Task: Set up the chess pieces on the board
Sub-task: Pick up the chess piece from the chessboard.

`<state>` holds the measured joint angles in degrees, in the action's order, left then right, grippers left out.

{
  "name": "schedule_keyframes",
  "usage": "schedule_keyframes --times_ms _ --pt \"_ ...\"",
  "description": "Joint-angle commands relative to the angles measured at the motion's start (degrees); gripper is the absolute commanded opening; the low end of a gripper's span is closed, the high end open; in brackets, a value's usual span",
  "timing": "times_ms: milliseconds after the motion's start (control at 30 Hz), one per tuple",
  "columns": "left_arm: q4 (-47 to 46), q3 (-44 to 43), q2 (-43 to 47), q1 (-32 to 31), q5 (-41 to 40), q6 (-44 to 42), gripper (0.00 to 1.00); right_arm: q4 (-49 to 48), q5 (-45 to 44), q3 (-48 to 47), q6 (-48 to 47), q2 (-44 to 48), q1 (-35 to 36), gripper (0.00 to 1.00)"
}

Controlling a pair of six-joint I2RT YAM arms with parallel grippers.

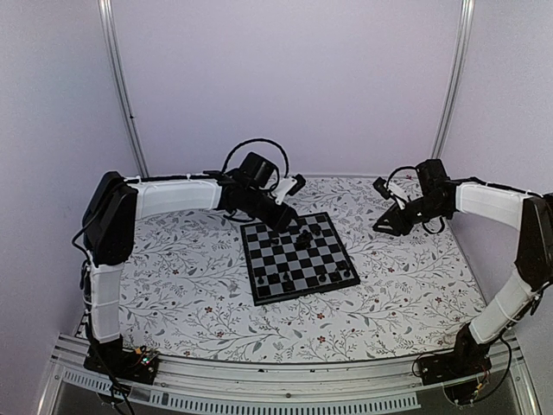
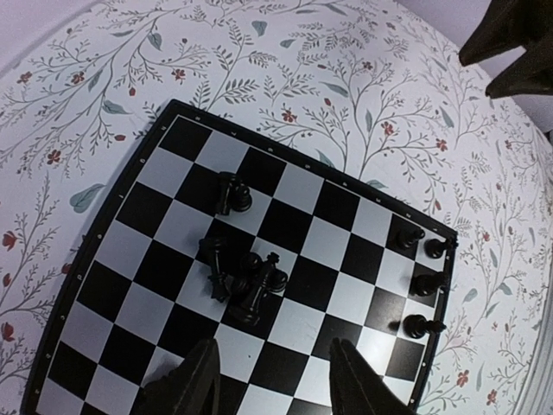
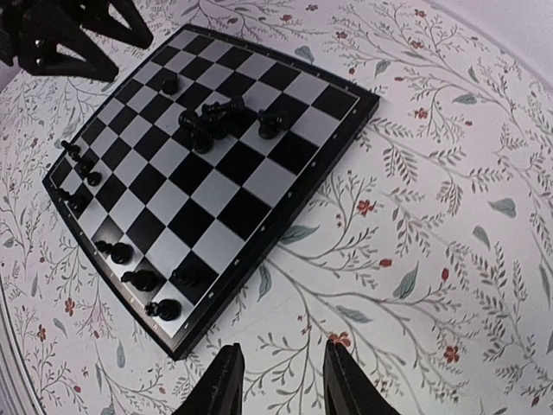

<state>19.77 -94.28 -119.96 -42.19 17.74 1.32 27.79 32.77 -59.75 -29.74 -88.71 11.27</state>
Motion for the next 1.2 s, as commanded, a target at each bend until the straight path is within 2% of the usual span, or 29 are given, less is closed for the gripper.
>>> schedule_keyframes --times_ms 0,233,567,867,1167 --pt "1.25 -3.74 0.47 -0.87 -1.9 2.43 0.47 1.74 2.39 -9.57 -0.31 -9.17 1.63 0.32" --pt "-0.08 2.57 7.3 -0.96 -4.55 8.73 0.48 6.08 -0.67 -24.39 -0.05 -23.17 8.7 0.24" --pt "-1.85 12.29 16.33 -0.96 -8.09 8.76 0.48 10.96 -4.02 -39.61 1.08 -35.48 14.41 0.24" --pt "-2.34 13.55 17.66 -1.05 -7.0 8.74 0.48 11.8 -8.92 -43.41 1.95 -39.94 16.94 0.29" --pt "-3.54 15.22 18.04 -1.05 -6.93 8.94 0.49 11.98 -9.31 -44.76 1.72 -41.33 17.38 0.29"
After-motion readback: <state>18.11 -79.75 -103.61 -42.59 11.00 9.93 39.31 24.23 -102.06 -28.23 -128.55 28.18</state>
